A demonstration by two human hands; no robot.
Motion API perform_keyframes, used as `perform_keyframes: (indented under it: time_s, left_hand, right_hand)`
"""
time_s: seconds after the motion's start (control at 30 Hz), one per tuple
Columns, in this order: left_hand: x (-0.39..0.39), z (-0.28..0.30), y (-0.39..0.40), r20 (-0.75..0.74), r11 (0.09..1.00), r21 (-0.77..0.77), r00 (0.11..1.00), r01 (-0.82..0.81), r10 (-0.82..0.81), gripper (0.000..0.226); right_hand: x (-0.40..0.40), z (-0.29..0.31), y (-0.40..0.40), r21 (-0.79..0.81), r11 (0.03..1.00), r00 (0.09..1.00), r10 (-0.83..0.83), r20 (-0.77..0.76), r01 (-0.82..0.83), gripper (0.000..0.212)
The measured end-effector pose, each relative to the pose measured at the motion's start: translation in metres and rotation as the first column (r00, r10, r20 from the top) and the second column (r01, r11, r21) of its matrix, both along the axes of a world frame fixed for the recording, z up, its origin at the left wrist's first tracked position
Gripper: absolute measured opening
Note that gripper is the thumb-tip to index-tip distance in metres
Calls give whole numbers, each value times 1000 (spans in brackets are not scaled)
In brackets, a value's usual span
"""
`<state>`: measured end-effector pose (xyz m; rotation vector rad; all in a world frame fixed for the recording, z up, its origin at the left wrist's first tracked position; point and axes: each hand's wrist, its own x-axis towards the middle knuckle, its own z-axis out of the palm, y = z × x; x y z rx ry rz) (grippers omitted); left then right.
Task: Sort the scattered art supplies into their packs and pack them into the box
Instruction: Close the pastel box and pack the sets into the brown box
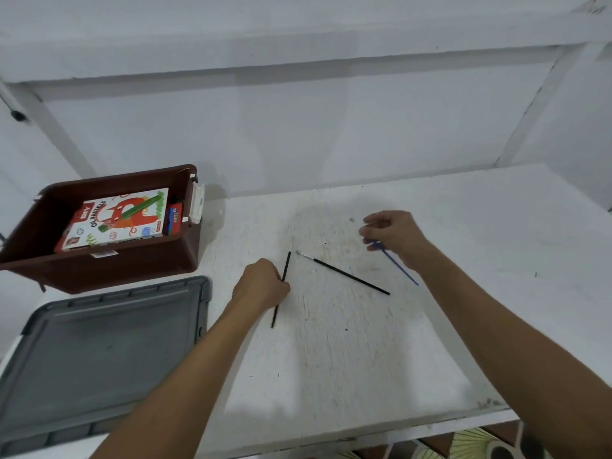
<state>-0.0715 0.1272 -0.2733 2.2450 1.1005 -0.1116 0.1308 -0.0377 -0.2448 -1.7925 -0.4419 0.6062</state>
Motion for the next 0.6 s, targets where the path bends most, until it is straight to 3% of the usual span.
perform_keyframes:
  time_s: [0.17,0.27,0.37,0.5,0.6]
  left_hand:
    - [10,0,-15,33,991,-137,999,9,-5,11]
    - [15,1,-25,47,981,-196,999,-2,12,14]
    - [22,0,-32,82,976,-219,996,-14,33,13]
    - [37,-1,-40,150,982,-186,989,34,-6,8]
    - [49,1,-44,160,984,-173,987,32,-4,16]
  right_hand:
    - [-20,-28,24,-244,970,955,85,283,-15,23]
    - [-23,-29,22,-327,945,929,142,341,-24,30]
    - [-20,-30,11,-510,860,904,223,365,-7,24]
    - [-28,-26,10,-588,804,925,285,252,-88,25]
    - [-44,-19,20,-430,881,980,190,-61,-197,35]
